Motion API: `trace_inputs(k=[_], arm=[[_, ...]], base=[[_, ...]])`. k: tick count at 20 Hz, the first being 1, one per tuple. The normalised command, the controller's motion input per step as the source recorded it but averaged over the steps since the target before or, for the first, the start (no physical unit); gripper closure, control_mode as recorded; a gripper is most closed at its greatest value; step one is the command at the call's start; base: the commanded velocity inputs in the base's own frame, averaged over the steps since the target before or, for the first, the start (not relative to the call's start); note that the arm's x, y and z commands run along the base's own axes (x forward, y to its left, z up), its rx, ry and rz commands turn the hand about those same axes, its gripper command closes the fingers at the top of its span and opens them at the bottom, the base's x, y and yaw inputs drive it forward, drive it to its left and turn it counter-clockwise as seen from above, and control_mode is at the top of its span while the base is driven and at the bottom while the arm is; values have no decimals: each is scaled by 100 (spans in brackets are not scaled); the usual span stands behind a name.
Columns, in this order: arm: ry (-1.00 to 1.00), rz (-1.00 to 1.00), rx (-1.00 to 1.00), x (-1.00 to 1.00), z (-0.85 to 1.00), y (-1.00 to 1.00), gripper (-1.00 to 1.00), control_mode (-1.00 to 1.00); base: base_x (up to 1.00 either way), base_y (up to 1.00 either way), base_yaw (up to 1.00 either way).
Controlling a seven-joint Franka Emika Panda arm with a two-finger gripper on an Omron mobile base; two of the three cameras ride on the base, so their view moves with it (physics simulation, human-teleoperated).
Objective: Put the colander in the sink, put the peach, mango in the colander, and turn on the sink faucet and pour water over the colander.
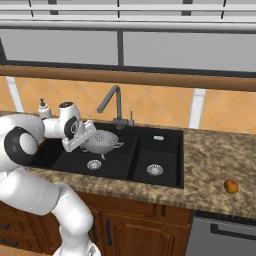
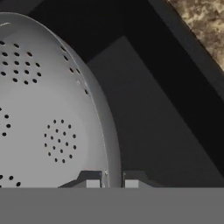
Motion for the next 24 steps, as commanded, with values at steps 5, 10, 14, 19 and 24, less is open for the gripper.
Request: trace_inputs(k=[5,10,14,19,24], arm=[[-2,-54,0,0,-42,70,100,-100],[0,-60,-3,15,-38,30,100,-100],[0,-57,-5,37,-32,41,100,-100],[0,-53,-5,43,-33,54,100,-100],[-13,-48,-1,57,-42,73,100,-100]], base=[[0,0,0],[0,0,0],[0,0,0],[0,0,0],[0,0,0]])
